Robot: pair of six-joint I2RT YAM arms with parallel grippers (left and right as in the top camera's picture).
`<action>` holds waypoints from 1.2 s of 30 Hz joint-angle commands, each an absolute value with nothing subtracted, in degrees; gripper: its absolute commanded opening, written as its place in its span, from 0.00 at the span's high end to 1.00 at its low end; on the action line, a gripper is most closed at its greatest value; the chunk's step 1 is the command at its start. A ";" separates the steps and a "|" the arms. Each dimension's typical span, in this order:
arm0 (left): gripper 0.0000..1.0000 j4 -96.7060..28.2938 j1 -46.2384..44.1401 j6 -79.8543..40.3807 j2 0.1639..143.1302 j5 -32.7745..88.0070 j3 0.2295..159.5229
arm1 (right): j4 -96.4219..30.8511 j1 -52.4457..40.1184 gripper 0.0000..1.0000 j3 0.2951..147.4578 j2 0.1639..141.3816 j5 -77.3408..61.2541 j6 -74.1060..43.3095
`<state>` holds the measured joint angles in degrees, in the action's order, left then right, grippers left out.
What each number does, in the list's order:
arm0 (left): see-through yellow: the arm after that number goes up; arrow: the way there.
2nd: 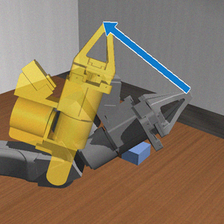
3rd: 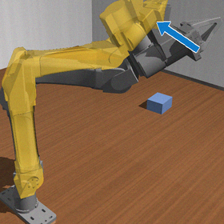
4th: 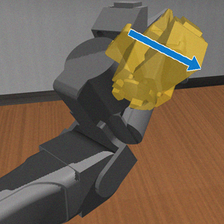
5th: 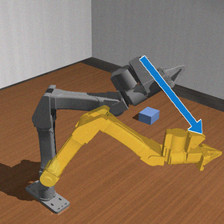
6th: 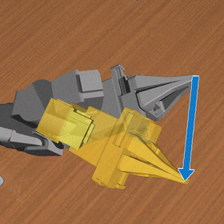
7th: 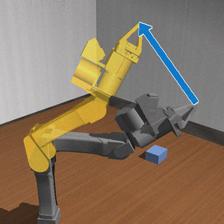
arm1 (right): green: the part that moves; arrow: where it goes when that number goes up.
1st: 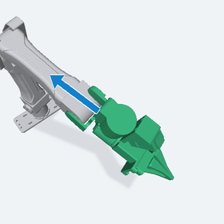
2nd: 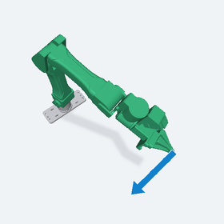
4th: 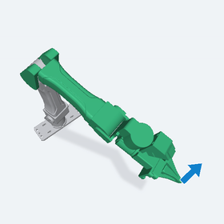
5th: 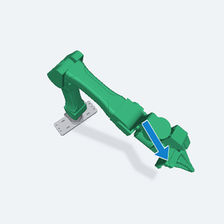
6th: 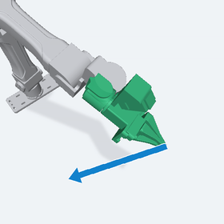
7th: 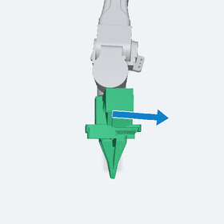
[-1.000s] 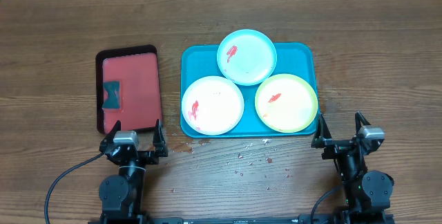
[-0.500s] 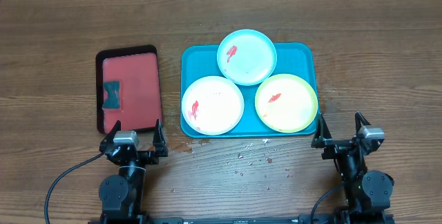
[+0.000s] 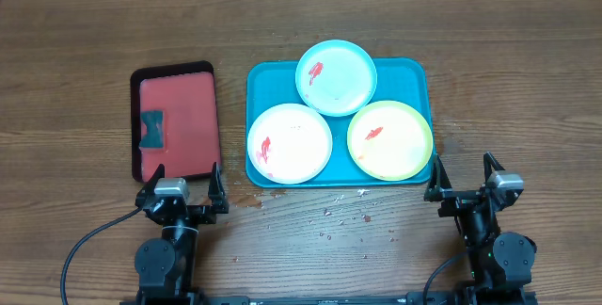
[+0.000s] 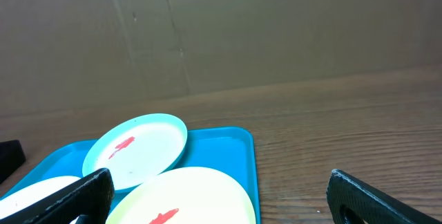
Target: Clean dirty plates on tray and stack at the side
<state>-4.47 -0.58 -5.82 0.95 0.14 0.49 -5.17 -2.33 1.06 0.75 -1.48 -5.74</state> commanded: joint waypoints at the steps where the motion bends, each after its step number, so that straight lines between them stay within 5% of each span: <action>1: 0.00 -4.45 0.08 -5.56 0.36 -0.40 0.27 | -4.75 -2.17 0.00 0.47 0.45 -1.19 -5.54; 11: 0.00 3.60 0.03 -21.89 0.36 12.49 0.27 | -1.34 -2.17 0.00 0.47 0.45 -11.57 -11.00; 19: 0.00 32.93 0.03 -10.09 0.36 9.76 2.83 | 16.14 -2.17 0.00 0.47 0.45 -11.53 -11.07; 27: 0.00 9.45 0.03 6.55 12.45 4.51 29.74 | 24.14 -2.15 0.00 4.45 0.69 -7.53 -8.73; 36: 0.00 -38.22 0.03 7.70 48.69 7.77 73.93 | 4.32 -2.17 0.00 23.92 9.93 -4.54 -4.08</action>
<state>-31.24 -0.58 5.30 39.99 5.56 65.52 7.51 -2.33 17.54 6.37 -6.68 -6.22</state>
